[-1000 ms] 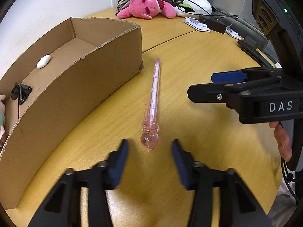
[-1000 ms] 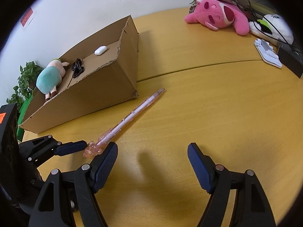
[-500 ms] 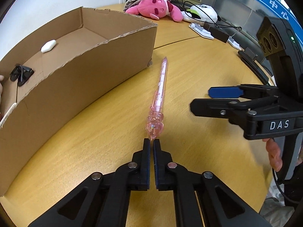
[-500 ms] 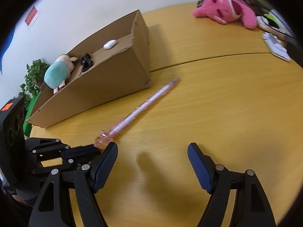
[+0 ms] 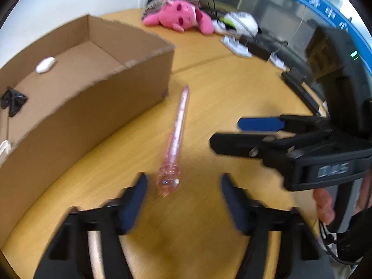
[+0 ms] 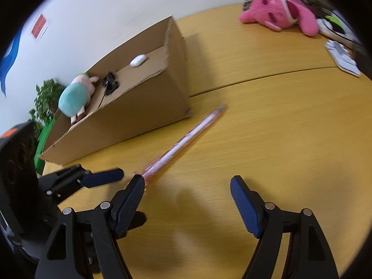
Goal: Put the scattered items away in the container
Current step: 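Close the left tool on the bulb end of the pink pen, then lift the pink pen upright with the left tool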
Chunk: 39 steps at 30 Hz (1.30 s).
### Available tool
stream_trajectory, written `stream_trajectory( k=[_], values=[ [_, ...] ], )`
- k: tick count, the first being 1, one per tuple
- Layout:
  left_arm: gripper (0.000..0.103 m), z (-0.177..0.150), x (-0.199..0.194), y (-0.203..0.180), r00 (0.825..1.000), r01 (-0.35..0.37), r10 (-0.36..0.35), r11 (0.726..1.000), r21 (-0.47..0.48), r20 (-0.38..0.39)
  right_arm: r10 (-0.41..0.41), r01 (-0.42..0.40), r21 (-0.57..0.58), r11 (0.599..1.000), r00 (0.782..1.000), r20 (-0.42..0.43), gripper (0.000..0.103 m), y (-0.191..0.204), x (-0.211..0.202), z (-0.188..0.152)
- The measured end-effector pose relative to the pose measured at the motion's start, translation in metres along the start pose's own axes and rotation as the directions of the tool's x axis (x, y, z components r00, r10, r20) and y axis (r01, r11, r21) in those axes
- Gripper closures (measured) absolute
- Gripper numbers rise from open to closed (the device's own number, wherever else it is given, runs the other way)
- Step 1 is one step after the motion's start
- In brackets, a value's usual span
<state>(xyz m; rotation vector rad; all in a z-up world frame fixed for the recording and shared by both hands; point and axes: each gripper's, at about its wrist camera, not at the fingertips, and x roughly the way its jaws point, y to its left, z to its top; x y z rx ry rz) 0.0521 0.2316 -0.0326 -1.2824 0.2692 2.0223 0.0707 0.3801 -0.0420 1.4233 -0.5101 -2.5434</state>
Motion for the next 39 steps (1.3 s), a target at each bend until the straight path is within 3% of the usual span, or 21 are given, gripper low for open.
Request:
stream_trajectory(
  k=[2, 8, 16, 24, 28, 31, 39],
  values=[
    [0.083, 0.004, 0.005, -0.004, 1.000, -0.012, 0.012, 1.000, 0.018, -0.009, -0.004, 0.004, 0.015, 1.000, 1.000, 0.004, 0.027, -0.005, -0.003, 0.001],
    [0.083, 0.002, 0.003, -0.007, 1.000, -0.021, 0.021, 0.999, 0.028, -0.009, 0.019, -0.018, 0.024, 1.000, 1.000, -0.020, 0.026, -0.005, 0.005, -0.003],
    [0.083, -0.024, -0.012, -0.003, 1.000, 0.003, -0.003, 0.999, -0.037, 0.015, 0.110, -0.109, 0.015, 0.994, 0.992, -0.055, 0.026, 0.019, 0.021, 0.002],
    [0.083, -0.047, -0.028, -0.005, 0.999, 0.021, -0.017, 0.995, -0.093, 0.041, 0.103, -0.103, -0.005, 0.995, 0.991, -0.083, 0.027, 0.049, 0.037, 0.006],
    [0.083, -0.054, -0.036, 0.001, 0.998, 0.014, -0.007, 0.993, -0.117, 0.061, 0.096, -0.096, 0.002, 0.995, 0.991, -0.098, 0.066, 0.054, 0.043, 0.005],
    [0.084, -0.059, -0.040, 0.007, 0.997, 0.019, -0.009, 0.990, -0.136, 0.076, 0.083, -0.082, 0.006, 0.997, 0.990, -0.111, 0.081, 0.055, 0.046, 0.006],
    [0.084, -0.069, -0.059, 0.004, 0.990, -0.009, 0.028, 0.991, -0.136, 0.137, 0.125, -0.120, 0.049, 0.992, 0.986, -0.107, 0.086, 0.060, 0.046, 0.002]
  ],
)
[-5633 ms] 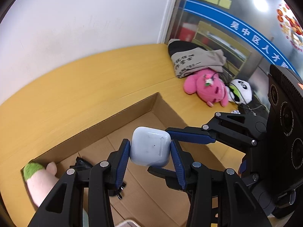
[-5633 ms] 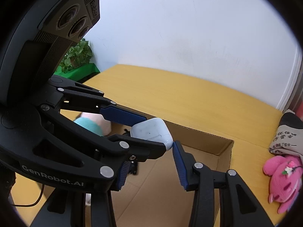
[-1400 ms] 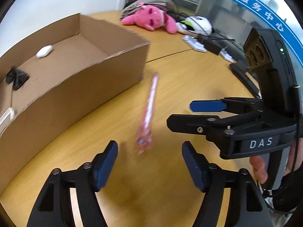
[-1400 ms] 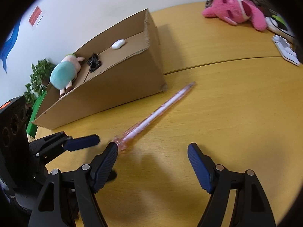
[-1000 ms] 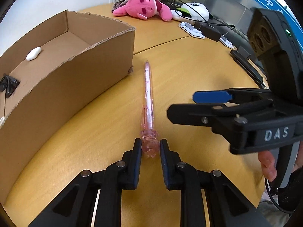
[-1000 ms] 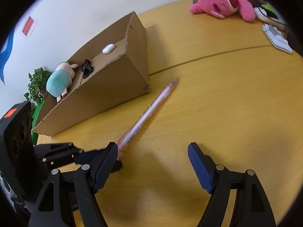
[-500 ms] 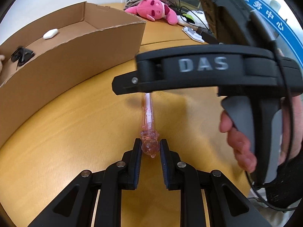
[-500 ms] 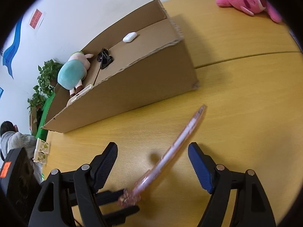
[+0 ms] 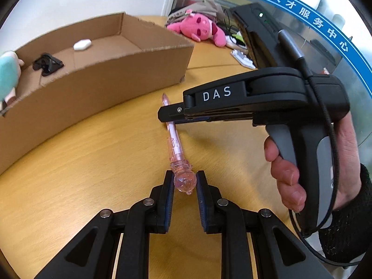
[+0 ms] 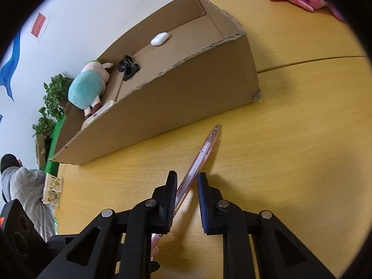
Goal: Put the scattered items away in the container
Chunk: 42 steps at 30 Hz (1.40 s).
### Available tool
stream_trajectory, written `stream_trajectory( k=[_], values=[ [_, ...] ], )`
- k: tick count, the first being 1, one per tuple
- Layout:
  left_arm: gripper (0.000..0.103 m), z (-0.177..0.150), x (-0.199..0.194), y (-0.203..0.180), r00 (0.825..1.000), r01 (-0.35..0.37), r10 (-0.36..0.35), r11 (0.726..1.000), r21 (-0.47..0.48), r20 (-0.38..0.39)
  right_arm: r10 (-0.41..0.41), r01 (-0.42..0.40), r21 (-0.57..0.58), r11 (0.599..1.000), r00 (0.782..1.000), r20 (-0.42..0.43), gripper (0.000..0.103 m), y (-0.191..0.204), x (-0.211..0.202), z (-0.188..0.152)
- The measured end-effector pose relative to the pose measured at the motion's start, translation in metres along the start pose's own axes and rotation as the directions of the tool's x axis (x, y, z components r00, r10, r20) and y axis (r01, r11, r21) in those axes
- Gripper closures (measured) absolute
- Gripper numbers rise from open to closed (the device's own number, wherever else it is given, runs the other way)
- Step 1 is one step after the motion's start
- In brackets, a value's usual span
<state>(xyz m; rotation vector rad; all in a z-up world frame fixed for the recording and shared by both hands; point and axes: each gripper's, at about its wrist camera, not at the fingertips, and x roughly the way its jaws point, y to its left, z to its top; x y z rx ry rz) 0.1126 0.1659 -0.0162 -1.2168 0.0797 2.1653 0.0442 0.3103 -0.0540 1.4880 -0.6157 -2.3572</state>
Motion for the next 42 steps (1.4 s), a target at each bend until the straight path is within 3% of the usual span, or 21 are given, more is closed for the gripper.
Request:
stream_trajectory(
  k=[8, 15, 23, 32, 42],
  values=[
    [0.084, 0.012, -0.039, 0.002, 0.992, -0.010, 0.008, 1.000, 0.011, 0.124, 0.079, -0.077, -0.017, 0.997, 0.993, 0.087, 0.088, 0.026, -0.036, 0.013],
    [0.084, 0.032, -0.065, 0.000, 0.975, -0.019, 0.010, 0.999, 0.041, 0.220, 0.143, -0.129, -0.085, 0.988, 0.971, 0.190, 0.091, 0.053, -0.081, 0.036],
    [0.084, 0.075, -0.080, 0.012, 0.956, -0.018, 0.021, 1.000, -0.013, 0.294, 0.152, -0.101, -0.212, 0.972, 0.960, 0.237, 0.093, 0.092, -0.110, 0.077],
    [0.084, 0.130, -0.079, 0.032, 0.952, 0.051, -0.016, 0.993, -0.106, 0.307, 0.140, -0.079, -0.279, 0.957, 0.968, 0.208, 0.094, 0.114, -0.115, 0.142],
    [0.084, 0.197, -0.038, 0.069, 0.979, 0.103, -0.056, 0.964, -0.244, 0.194, 0.075, -0.045, -0.260, 0.965, 0.992, 0.106, 0.094, 0.106, -0.071, 0.218]
  ],
)
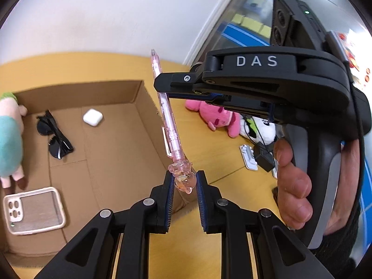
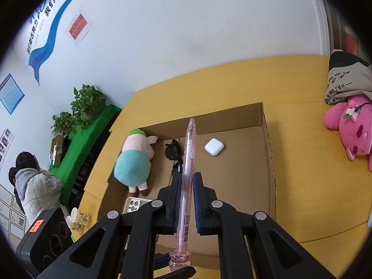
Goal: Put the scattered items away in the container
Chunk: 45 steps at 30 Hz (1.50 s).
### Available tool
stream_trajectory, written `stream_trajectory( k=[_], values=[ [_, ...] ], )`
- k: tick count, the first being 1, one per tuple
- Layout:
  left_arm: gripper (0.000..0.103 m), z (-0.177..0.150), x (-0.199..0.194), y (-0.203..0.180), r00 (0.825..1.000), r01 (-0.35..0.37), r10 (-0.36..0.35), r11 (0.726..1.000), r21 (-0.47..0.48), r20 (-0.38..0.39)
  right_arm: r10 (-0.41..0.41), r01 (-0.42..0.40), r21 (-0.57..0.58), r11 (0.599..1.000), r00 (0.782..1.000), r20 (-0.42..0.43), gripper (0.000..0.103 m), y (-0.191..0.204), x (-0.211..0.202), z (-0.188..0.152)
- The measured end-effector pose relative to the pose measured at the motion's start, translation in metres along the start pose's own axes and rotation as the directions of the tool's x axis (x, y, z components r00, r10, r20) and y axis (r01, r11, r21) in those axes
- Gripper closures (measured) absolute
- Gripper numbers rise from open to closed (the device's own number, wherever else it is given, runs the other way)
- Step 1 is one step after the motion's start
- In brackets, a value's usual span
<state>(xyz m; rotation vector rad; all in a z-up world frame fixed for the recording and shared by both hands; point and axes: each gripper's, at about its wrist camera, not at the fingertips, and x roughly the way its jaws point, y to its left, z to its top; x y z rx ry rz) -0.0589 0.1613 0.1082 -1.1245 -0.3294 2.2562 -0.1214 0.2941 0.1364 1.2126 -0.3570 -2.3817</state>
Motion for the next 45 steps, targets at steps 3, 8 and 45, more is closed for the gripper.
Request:
stream_trajectory(
  k=[3, 8, 45],
  values=[
    [0.084, 0.017, 0.025, 0.013, 0.999, -0.010, 0.008, 0.999, -0.040, -0.045, -0.022, 0.022, 0.007, 1.000, 0.999, -0.046, 0.094, -0.013, 0.026, 0.015],
    [0.084, 0.035, 0.062, 0.040, 0.994, -0.012, 0.000, 0.994, -0.107, -0.111, -0.037, 0.041, 0.031, 0.999, 0.992, -0.122, 0.094, -0.038, 0.073, 0.033],
    [0.019, 0.009, 0.060, 0.091, 0.981, -0.093, 0.069, 0.987, -0.130, -0.179, -0.126, 0.107, -0.088, 0.990, 0.961, -0.247, 0.062, -0.054, 0.132, 0.017]
  ],
)
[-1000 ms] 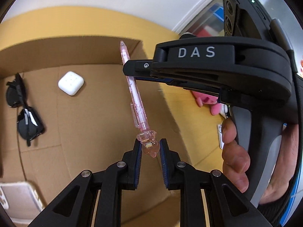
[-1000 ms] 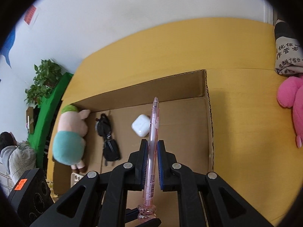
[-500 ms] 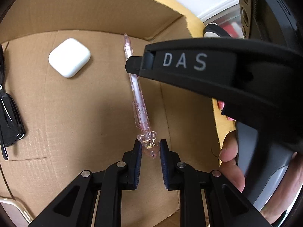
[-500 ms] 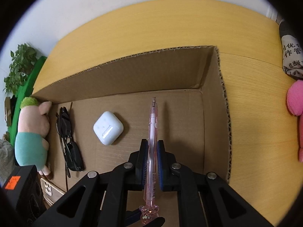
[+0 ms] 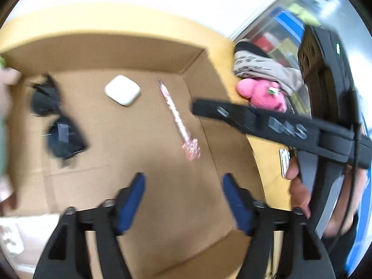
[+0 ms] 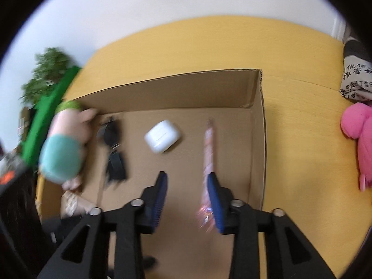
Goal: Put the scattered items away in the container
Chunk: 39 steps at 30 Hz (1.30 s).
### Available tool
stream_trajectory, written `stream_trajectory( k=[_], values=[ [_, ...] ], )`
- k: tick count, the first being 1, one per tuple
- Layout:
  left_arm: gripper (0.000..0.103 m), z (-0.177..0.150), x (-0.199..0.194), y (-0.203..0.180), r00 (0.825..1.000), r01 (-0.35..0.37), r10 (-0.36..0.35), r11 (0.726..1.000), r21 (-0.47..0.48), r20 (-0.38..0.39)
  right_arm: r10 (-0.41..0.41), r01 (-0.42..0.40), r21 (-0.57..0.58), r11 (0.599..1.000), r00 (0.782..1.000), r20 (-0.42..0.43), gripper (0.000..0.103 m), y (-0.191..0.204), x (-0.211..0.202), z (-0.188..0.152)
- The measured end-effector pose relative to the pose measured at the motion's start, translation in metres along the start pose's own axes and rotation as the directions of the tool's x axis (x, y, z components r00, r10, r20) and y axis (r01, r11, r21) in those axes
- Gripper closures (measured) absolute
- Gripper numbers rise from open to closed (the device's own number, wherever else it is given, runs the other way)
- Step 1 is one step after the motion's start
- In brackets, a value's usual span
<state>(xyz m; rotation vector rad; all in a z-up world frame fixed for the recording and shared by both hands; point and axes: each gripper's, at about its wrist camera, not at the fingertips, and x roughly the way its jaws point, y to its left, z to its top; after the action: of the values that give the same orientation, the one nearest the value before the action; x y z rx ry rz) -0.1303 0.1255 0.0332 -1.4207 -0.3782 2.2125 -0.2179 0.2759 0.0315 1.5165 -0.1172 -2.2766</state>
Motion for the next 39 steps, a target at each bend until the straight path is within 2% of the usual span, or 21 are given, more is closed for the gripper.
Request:
stream_trajectory(
  k=[2, 3, 4, 6, 8, 11, 14, 16, 18, 19, 22, 26, 27, 30, 31, 32, 33, 36, 39],
  values=[
    [0.018, -0.022, -0.030, 0.007, 0.998, -0.031, 0.029, 0.999, 0.042, 0.048, 0.048, -0.046, -0.043, 0.998, 0.998, 0.032, 0.054, 0.012, -0.028, -0.031],
    [0.018, -0.027, -0.048, 0.024, 0.995, -0.067, 0.063, 0.996, 0.061, 0.075, 0.059, -0.056, -0.059, 0.997, 0.997, 0.051, 0.049, 0.017, -0.041, -0.048],
    [0.018, -0.037, -0.058, 0.030, 0.992, -0.092, 0.086, 0.994, 0.066, 0.087, 0.067, -0.063, -0.065, 0.996, 0.995, 0.068, 0.044, 0.020, -0.052, -0.064],
    [0.018, -0.052, -0.071, 0.053, 0.984, -0.146, 0.140, 0.988, 0.051, 0.106, 0.074, -0.069, -0.057, 0.996, 0.992, 0.102, 0.040, 0.023, -0.066, -0.099],
    [0.018, -0.072, -0.075, 0.076, 0.975, -0.197, 0.193, 0.980, 0.027, 0.108, 0.067, -0.063, -0.044, 0.997, 0.992, 0.108, 0.040, 0.027, -0.066, -0.128],
    [0.018, -0.098, -0.078, 0.095, 0.965, -0.239, 0.237, 0.971, 0.002, 0.112, -0.007, 0.009, -0.014, 1.000, 0.990, 0.143, 0.040, 0.036, -0.054, -0.157],
    [0.018, -0.116, -0.086, 0.101, 0.955, -0.271, 0.265, 0.962, 0.026, 0.135, -0.018, 0.015, 0.014, 1.000, 0.985, 0.174, 0.040, 0.049, -0.042, -0.173],
    [0.018, -0.126, -0.087, 0.102, 0.945, -0.299, 0.289, 0.953, 0.045, 0.151, -0.068, 0.070, -0.003, 0.998, 0.977, 0.200, 0.039, 0.060, -0.037, -0.185],
    [0.017, -0.133, -0.093, 0.107, 0.942, -0.297, 0.286, 0.954, 0.042, 0.175, -0.141, 0.153, -0.031, 0.988, 0.958, 0.248, 0.038, 0.073, -0.036, -0.196],
    [0.017, -0.136, -0.095, 0.108, 0.939, -0.301, 0.287, 0.953, 0.045, 0.190, -0.151, 0.165, -0.033, 0.986, 0.953, 0.263, 0.034, 0.078, -0.035, -0.200],
    [0.016, -0.141, -0.098, 0.106, 0.911, -0.358, 0.332, 0.931, 0.068, 0.246, -0.181, 0.205, -0.041, 0.978, 0.928, 0.326, 0.025, 0.092, -0.032, -0.214],
    [0.012, -0.144, -0.100, 0.105, 0.887, -0.387, 0.348, 0.918, 0.079, 0.305, -0.238, 0.265, -0.006, 0.964, 0.874, 0.425, 0.023, 0.103, -0.027, -0.223],
    [0.011, -0.144, -0.101, 0.105, 0.878, -0.397, 0.354, 0.914, 0.079, 0.321, -0.248, 0.276, 0.003, 0.961, 0.856, 0.454, 0.022, 0.105, -0.026, -0.225],
    [0.000, -0.147, -0.101, 0.107, 0.840, -0.437, 0.390, 0.899, 0.043, 0.377, -0.275, 0.308, 0.026, 0.951, 0.804, 0.528, 0.018, 0.110, -0.023, -0.229],
    [0.000, -0.148, -0.101, 0.107, 0.825, -0.447, 0.399, 0.894, 0.030, 0.400, -0.284, 0.319, 0.033, 0.947, 0.786, 0.550, 0.016, 0.112, -0.021, -0.231],
    [0.000, -0.150, -0.101, 0.105, 0.804, -0.465, 0.413, 0.885, 0.019, 0.428, -0.297, 0.332, 0.047, 0.942, 0.762, 0.575, 0.016, 0.114, -0.019, -0.232],
    [0.000, -0.154, -0.100, 0.102, 0.773, -0.482, 0.418, 0.876, 0.013, 0.477, -0.310, 0.340, 0.062, 0.938, 0.750, 0.583, 0.015, 0.115, -0.018, -0.233],
    [0.000, -0.159, -0.097, 0.095, 0.738, -0.500, 0.420, 0.866, 0.011, 0.529, -0.312, 0.340, 0.067, 0.938, 0.748, 0.585, 0.015, 0.115, -0.020, -0.234],
    [0.000, -0.161, -0.092, 0.091, 0.703, -0.526, 0.437, 0.851, -0.003, 0.561, -0.298, 0.333, 0.048, 0.942, 0.759, 0.580, 0.008, 0.116, -0.018, -0.234]
  ],
)
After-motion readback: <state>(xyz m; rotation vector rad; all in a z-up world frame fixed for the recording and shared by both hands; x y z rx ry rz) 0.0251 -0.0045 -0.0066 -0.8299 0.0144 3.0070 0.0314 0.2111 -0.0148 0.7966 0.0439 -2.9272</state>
